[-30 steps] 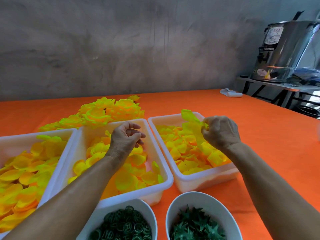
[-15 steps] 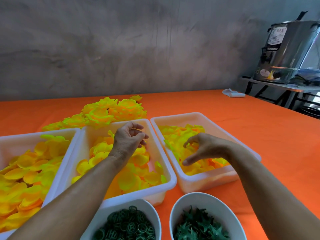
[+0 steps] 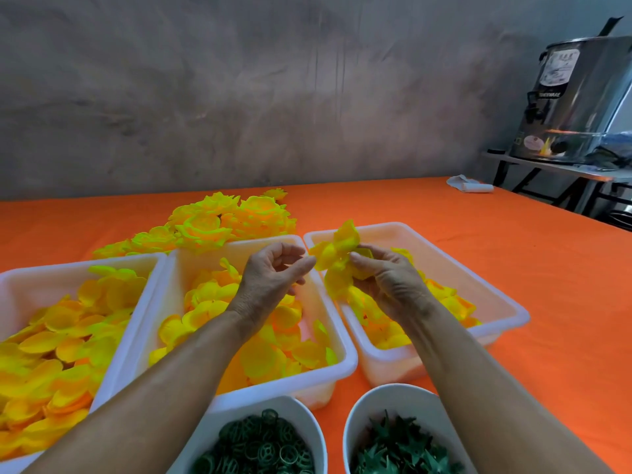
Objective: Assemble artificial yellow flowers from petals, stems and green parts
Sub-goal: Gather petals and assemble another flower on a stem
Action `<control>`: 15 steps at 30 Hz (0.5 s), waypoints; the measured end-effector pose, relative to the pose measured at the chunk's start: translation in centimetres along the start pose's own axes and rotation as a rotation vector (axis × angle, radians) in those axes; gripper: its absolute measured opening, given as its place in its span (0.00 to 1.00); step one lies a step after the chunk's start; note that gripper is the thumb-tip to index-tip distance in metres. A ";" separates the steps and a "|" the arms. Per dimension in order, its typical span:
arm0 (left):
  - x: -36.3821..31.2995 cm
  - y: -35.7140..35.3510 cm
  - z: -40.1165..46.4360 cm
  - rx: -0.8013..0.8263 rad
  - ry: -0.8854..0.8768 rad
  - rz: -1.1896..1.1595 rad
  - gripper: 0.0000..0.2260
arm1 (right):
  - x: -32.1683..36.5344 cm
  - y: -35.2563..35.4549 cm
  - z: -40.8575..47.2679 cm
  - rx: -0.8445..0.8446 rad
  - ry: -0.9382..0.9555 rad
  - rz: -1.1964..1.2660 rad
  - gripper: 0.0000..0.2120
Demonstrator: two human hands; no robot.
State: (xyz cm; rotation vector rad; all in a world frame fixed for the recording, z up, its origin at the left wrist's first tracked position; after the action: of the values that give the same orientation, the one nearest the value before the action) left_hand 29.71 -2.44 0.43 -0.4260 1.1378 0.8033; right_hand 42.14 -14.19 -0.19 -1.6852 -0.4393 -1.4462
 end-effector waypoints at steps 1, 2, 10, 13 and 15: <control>-0.1 -0.3 -0.1 0.024 0.004 -0.005 0.08 | -0.3 0.1 0.0 -0.016 -0.003 -0.061 0.07; -0.1 -0.6 -0.2 0.050 0.012 -0.008 0.11 | -0.5 0.2 0.0 -0.025 -0.004 -0.124 0.07; 0.0 -0.9 -0.3 0.099 0.034 0.022 0.23 | -0.9 -1.3 -0.2 0.157 0.007 -0.220 0.11; 0.1 -1.1 -0.4 0.146 0.037 -0.007 0.19 | -0.7 -1.2 -0.1 0.162 0.031 -0.196 0.08; 0.2 -1.3 -0.4 0.164 0.029 -0.017 0.17 | -0.5 -1.1 -0.2 0.130 0.065 -0.207 0.06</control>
State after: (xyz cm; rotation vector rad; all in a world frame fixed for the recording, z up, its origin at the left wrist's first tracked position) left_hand 30.47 -3.50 0.00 -0.3110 1.2156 0.6847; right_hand 41.12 -13.59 -0.29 -1.5200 -0.6733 -1.5804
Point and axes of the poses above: each hand's wrist, its own z-axis towards the middle knuckle, its own y-axis out of the back of the hand, x = y × z, the point moved 7 cm from there along z, towards the middle knuckle, and after that the axes turned 2 degrees about -y, right-handed, at the moved point
